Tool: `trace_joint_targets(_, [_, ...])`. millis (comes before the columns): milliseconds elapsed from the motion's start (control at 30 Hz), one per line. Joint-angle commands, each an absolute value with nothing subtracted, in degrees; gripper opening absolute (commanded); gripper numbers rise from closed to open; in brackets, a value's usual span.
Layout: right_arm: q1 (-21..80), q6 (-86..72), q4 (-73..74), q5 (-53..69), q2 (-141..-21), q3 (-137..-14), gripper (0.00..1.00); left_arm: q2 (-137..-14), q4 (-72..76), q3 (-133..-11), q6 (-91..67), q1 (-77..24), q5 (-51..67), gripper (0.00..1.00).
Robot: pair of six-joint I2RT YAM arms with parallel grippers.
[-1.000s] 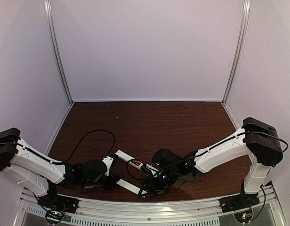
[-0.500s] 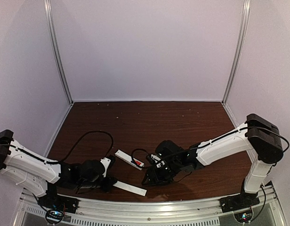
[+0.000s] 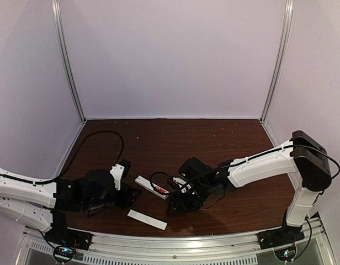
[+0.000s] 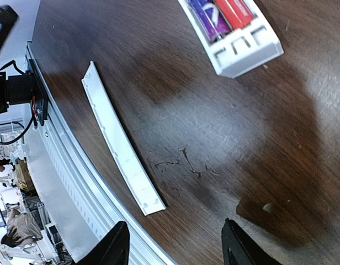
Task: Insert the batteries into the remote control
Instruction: Pick up the battery cover from the corner of the board.
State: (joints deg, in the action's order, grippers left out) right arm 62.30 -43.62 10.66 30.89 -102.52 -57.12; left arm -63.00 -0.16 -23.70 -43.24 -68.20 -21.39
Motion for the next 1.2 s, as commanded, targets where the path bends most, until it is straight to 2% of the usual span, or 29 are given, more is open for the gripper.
trace_joint_targets(0, [60.55, -35.41, 19.52, 28.76, -101.75, -60.29, 0.58, -56.78, 0.92, -28.24, -26.49, -64.14, -11.11, 0.52])
trace_joint_targets(133, [56.68, -31.05, 25.98, 27.63, -97.47, -59.96, 0.59, -56.88, -8.34, -35.34, -11.05, -59.59, 9.82, 0.58])
trace_joint_targets(233, [53.12, -28.75, 29.55, 26.99, -92.52, -58.58, 0.60, -63.55, -19.92, -45.50, 0.90, -59.34, 15.94, 0.59])
trace_joint_targets(300, [50.41, -27.16, 32.01, 26.84, -89.22, -58.05, 0.60, -69.87, -26.94, -52.09, 7.55, -59.39, 16.70, 0.65])
trace_joint_targets(433, [45.68, -24.29, 35.52, 26.31, -82.93, -57.57, 0.61, -82.35, -39.22, -63.09, 23.21, -59.41, 15.55, 0.68])
trace_joint_targets(533, [43.48, -23.03, 36.74, 25.87, -80.50, -57.50, 0.61, -89.01, -43.46, -66.12, 32.84, -59.41, 13.82, 0.69])
trace_joint_targets(667, [42.79, -22.75, 36.63, 25.62, -79.06, -57.39, 0.62, -93.04, -46.07, -67.54, 38.05, -59.77, 10.73, 0.70])
trace_joint_targets(933, [42.71, -24.40, 33.53, 24.91, -78.67, -57.63, 0.62, -92.84, -45.01, -58.59, 38.41, -65.29, 3.74, 0.69])
trace_joint_targets(1033, [42.68, -24.97, 32.68, 25.04, -79.37, -57.97, 0.62, -91.91, -43.81, -56.28, 37.76, -66.22, 2.89, 0.65])
trace_joint_targets(1167, [42.55, -24.77, 32.31, 25.14, -80.45, -59.01, 0.62, -91.06, -39.37, -53.09, 37.44, -67.29, -4.92, 0.62])
